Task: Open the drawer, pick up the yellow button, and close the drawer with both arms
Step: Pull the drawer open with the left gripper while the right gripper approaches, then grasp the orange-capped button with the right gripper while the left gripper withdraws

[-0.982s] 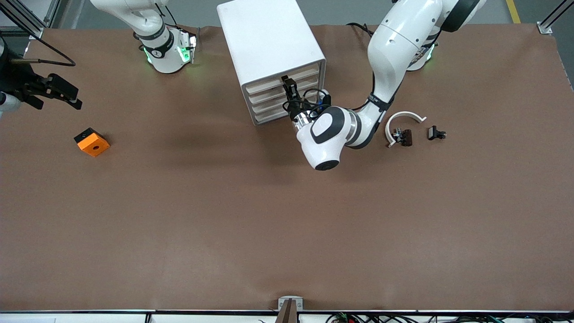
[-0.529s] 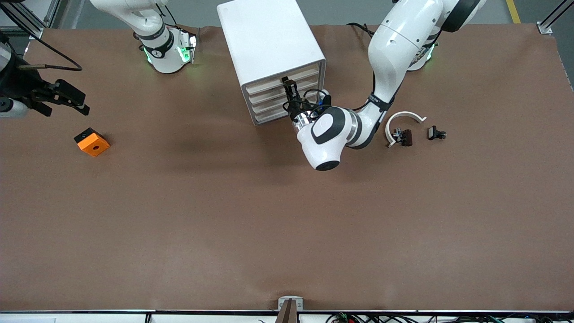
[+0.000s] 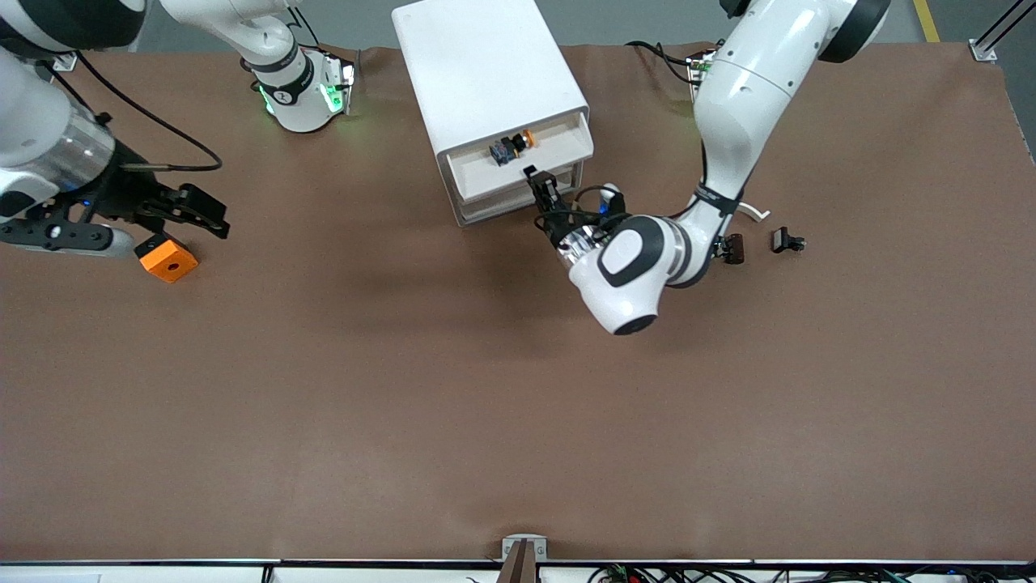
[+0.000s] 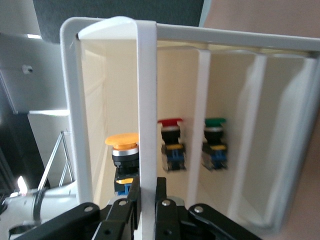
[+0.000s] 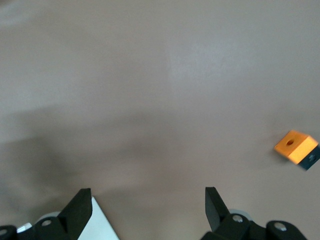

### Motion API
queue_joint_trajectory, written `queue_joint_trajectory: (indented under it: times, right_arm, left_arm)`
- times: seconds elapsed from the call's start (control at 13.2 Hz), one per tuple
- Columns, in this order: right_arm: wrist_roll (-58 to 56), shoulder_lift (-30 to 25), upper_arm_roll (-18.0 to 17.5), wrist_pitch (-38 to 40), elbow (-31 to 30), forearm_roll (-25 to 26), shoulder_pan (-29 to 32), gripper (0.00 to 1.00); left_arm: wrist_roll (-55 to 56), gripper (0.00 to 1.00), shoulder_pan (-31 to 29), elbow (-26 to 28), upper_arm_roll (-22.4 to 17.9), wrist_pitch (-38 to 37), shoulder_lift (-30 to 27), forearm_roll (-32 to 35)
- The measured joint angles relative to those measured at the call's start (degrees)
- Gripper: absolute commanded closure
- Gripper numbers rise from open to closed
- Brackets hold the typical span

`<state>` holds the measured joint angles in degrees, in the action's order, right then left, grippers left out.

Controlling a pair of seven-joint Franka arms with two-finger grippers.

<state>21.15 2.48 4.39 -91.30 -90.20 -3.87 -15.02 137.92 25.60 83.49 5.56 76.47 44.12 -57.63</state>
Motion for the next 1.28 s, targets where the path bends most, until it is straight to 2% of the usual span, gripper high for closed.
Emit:
queue_joint_trajectory:
  times: [0.15, 0.3, 0.38, 0.45, 0.83, 1.13, 1.28]
  right_arm:
    - [6.7, 1.0, 0.0, -1.6, 0.1, 0.8, -2.6, 0.00]
    - [13.1, 1.9, 0.0, -2.1, 0.1, 1.6, -4.9, 0.00]
    - [16.3, 2.3, 0.0, -2.0, 0.2, 1.7, -6.2, 0.00]
    - [20.2, 2.7, 0.0, -1.7, 0.2, 1.7, -7.7, 0.00]
    - [45.9, 3.7, -0.2, -0.5, 0.2, 1.8, -19.8, 0.00]
    - [58.0, 5.8, -0.2, -0.5, 0.2, 0.2, -24.2, 0.00]
    - [61.7, 7.6, -0.2, -2.0, 0.2, -3.4, -25.7, 0.00]
  left_arm:
    - [0.0, 1.00, -2.7, -1.7, 0.0, 0.4, 0.6, 0.0]
    - [0.0, 0.84, -3.4, -3.5, 0.0, 0.4, 1.4, 0.0]
    - [0.0, 0.36, -3.4, -4.2, 0.0, 0.4, 1.6, 0.0]
    - [0.0, 0.00, -3.6, -4.7, -0.1, 0.6, 1.8, 0.0]
    - [0.0, 0.00, -6.1, -9.2, -0.1, 0.5, 1.8, 0.0]
    - [-2.3, 0.00, -9.2, -14.4, -0.5, 0.5, 1.7, 0.0]
    - [-7.1, 0.00, -11.4, -15.1, -3.9, 0.4, 1.7, 0.0]
